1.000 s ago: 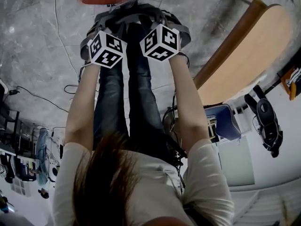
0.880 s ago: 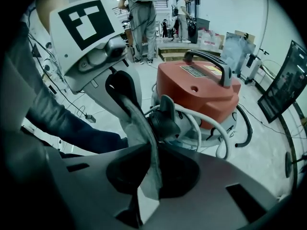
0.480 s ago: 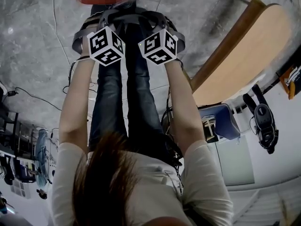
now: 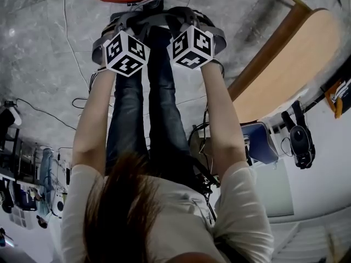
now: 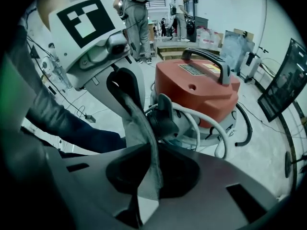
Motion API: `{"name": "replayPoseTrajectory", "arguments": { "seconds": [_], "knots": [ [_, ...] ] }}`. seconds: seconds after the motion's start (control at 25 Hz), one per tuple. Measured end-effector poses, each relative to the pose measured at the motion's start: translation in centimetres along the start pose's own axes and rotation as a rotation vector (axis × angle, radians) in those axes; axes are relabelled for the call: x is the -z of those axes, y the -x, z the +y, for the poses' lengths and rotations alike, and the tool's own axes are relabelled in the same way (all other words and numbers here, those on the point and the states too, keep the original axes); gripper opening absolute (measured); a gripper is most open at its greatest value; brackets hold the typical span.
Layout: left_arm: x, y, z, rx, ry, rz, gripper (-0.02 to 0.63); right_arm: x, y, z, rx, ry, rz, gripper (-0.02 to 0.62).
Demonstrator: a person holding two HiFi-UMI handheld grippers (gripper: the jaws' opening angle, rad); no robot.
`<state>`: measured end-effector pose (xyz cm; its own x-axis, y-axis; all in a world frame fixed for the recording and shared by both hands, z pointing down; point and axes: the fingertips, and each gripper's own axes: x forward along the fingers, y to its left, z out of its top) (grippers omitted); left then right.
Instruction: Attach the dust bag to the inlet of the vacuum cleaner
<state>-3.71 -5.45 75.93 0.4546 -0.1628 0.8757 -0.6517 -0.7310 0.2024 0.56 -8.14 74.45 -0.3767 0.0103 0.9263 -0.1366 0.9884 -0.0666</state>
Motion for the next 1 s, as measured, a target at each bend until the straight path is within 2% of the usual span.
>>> {"name": "replayPoseTrajectory", "arguments": {
  "seconds": [0.08,0.16,0.24,0.36,0.44,0.52,0.72,0.84,1.0],
  "knots": [
    [0.19,0.13,0.01,0.001,0.011,-0.005,0.083,-0.26,-0.03,0.10,-0.006,0.031,0.007,0.048],
    [0.18,0.04,-0.09,0.012,-0.034,0.006,0.084,-0.07,0.01,0.25,0.004,0.010,-0.002,0.046],
    [-0.08,0.00,-0.14,0.034,-0.139,0.030,0.088,0.25,0.17,0.39,0.033,-0.062,-0.026,0.046],
    [-0.68,0.05,0.05,0.066,-0.349,0.067,0.108,0.52,0.30,0.45,0.082,-0.157,-0.052,0.045],
    [-0.78,0.02,0.11,0.089,-0.405,0.079,0.110,0.56,0.22,0.50,0.093,-0.175,-0.055,0.046],
    [-0.76,0.02,0.08,0.101,-0.371,0.075,0.110,0.57,0.24,0.48,0.085,-0.158,-0.050,0.046],
    [-0.55,0.24,-0.35,0.094,-0.192,0.025,0.089,0.15,0.57,0.22,0.042,-0.030,-0.019,0.049],
    [-0.31,0.11,-0.13,0.095,-0.191,0.026,0.089,0.02,0.30,0.22,0.033,-0.026,-0.027,0.049],
    [-0.15,-0.24,0.22,0.107,-0.202,0.035,0.091,0.05,-0.13,0.07,0.043,-0.077,-0.044,0.048]
  ]
}}
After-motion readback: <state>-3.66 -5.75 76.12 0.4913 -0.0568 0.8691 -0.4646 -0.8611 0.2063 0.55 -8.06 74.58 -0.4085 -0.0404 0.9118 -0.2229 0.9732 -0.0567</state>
